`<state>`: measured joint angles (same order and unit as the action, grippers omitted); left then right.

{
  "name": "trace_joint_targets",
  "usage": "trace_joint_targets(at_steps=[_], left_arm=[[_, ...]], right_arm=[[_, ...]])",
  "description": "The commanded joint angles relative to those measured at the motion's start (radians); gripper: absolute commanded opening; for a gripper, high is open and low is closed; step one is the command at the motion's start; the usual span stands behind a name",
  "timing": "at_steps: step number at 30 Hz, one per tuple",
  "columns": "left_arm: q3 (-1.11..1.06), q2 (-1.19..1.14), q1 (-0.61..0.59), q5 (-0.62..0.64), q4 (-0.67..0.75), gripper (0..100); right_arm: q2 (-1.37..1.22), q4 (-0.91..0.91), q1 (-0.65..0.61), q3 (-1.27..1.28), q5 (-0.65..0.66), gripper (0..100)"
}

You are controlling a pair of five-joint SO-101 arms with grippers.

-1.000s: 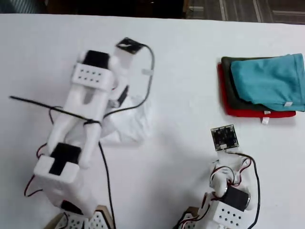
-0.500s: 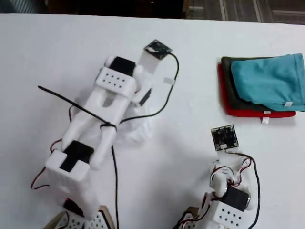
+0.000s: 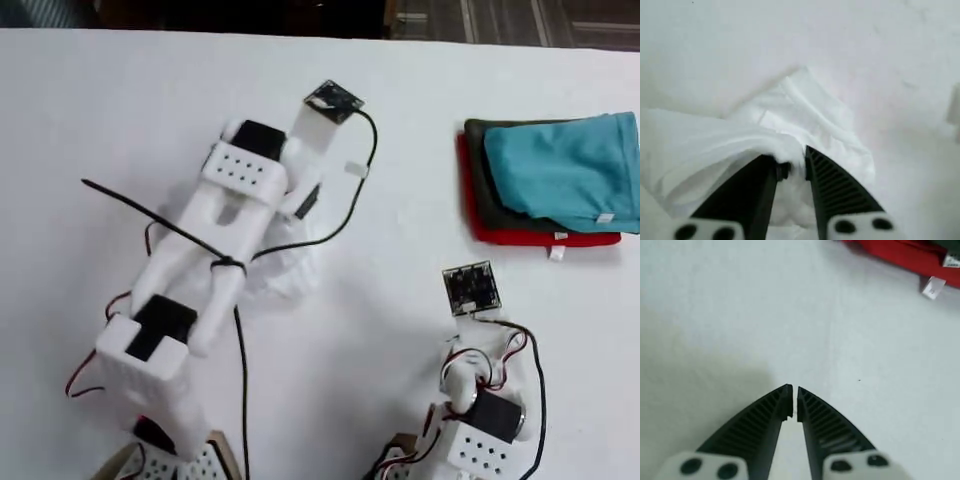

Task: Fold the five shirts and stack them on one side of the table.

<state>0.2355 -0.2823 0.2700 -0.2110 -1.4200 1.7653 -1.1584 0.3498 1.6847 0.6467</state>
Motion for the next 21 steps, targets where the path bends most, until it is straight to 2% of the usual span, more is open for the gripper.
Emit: trace_joint_targets(at_steps=[1, 6, 9, 13, 17, 21], left_arm=[[0.015, 0.017, 0.012, 0.003, -0.020, 20], [0.140, 0.069, -0.044, -0.115, -0.114, 15], [0.265, 0.106, -0.157, -0.176, -0.210, 12], [0.386, 0.133, -0.433, -0.219, -0.307, 2], [0.432, 0.135, -0.743, -0.222, -0.356, 3], [0.371, 0.135, -0.948, -0.233, -0.359, 3]], right_arm=[[0.021, -0.002, 0.004, 0.009, -0.006, 2.1], [0.021, -0.002, 0.004, 0.009, -0.006, 2.1], [0.021, -0.002, 0.004, 0.009, -0.006, 2.1], [0.021, -0.004, 0.004, 0.009, -0.006, 2.1], [0.024, -0.005, 0.005, 0.008, -0.006, 2.1], [0.021, -0.022, -0.010, -0.034, -0.041, 2.1]])
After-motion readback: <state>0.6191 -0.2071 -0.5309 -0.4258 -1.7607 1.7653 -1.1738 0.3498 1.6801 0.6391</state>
